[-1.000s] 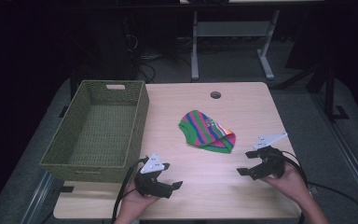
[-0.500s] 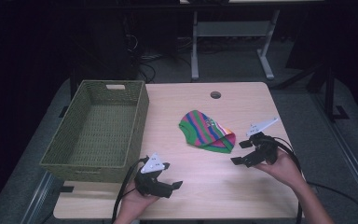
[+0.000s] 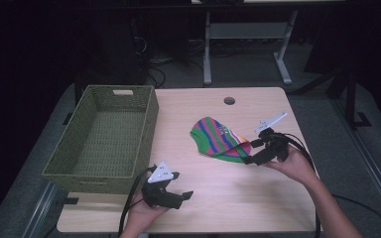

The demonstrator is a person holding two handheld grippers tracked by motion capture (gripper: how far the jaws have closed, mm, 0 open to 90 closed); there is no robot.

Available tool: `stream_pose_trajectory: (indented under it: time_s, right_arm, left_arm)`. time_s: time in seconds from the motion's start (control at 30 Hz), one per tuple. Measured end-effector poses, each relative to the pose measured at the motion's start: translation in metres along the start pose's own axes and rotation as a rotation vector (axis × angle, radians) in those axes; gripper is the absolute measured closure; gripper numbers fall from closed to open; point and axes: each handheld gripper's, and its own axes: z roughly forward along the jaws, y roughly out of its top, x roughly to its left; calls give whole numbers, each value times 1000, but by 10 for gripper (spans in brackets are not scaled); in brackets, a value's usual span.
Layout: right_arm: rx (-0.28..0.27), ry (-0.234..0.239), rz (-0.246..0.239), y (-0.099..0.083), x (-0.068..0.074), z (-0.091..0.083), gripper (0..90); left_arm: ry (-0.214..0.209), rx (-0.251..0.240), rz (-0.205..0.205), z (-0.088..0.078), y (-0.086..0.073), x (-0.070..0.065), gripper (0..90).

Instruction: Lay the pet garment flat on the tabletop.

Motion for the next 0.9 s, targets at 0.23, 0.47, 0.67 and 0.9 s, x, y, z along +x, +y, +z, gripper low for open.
stream_pose_trajectory:
  time_s: [0.23, 0.47, 0.67, 0.9]
  right_arm:
    - [19, -3, -2, 10, -5, 5, 166]
    - [23, -4, -19, 23, -8, 8, 166]
    - [35, -2, -33, 35, -12, 15, 164]
    - [28, 2, -29, 47, -15, 18, 164]
  left_arm:
    - [-4, 1, 0, 1, 0, 0, 191]
    - [-9, -2, -4, 1, 1, 0, 191]
    - [-11, -3, -4, 1, 1, 0, 193]
    - [-7, -3, -6, 0, 0, 1, 193]
